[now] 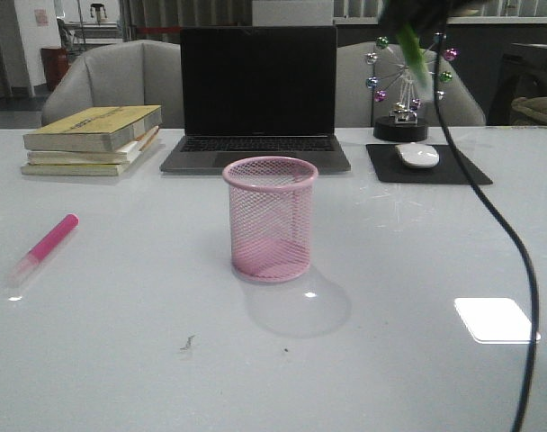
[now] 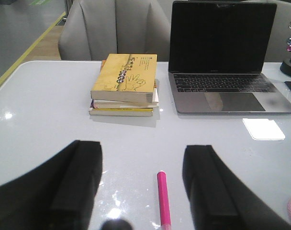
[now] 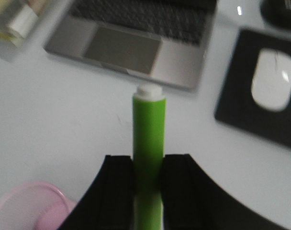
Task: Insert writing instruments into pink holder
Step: 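Lift the green marker and carry it over the pink holder, then lower the green marker into the holder and open the right gripper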
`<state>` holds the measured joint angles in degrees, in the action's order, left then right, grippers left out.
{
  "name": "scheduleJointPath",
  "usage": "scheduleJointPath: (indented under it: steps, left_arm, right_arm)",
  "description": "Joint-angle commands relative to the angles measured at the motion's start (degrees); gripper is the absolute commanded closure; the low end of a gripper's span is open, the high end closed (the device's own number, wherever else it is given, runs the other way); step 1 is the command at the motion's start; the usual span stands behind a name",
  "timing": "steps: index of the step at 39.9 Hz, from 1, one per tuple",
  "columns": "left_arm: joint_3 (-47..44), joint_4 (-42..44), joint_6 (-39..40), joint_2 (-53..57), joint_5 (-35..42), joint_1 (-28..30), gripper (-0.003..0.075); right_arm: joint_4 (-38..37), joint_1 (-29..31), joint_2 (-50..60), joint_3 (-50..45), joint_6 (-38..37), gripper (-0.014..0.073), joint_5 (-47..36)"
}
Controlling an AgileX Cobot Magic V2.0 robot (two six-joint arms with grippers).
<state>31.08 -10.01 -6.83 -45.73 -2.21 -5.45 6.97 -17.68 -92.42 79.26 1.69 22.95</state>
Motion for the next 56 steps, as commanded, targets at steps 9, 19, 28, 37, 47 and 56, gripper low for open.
scheduleJointPath:
  steps: [9,19,28,37,47,56]
  left_arm:
    - [2.11,-0.4,0.6,0.16,4.45,-0.44,0.0273]
    - [2.11,-0.4,0.6,0.16,4.45,-0.44,0.0273]
    - [2.11,-0.4,0.6,0.16,4.45,-0.44,0.0273]
    - [2.11,-0.4,0.6,0.16,4.45,-0.44,0.0273]
    - [2.11,-0.4,0.6,0.16,4.45,-0.44,0.0273]
    - [2.11,-0.4,0.6,0.16,4.45,-0.44,0.0273]
  right_arm:
    - [0.64,-10.46,3.6,-8.38,1.7,0.0536,-27.9]
    - [-0.41,-14.74,-0.94,-9.88,1.76,0.0536,-30.86]
    - [-8.64,-15.79,-6.25,-9.88,1.81,0.0536,-40.2]
    - [-8.57,-15.79,-10.7,-9.88,1.76,0.0536,-39.99]
    - [-8.57,-15.79,-11.41,-9.88,1.76,0.0531,-37.98]
    - [-8.13,-15.79,-11.41,-9.88,1.76,0.0248,-35.94]
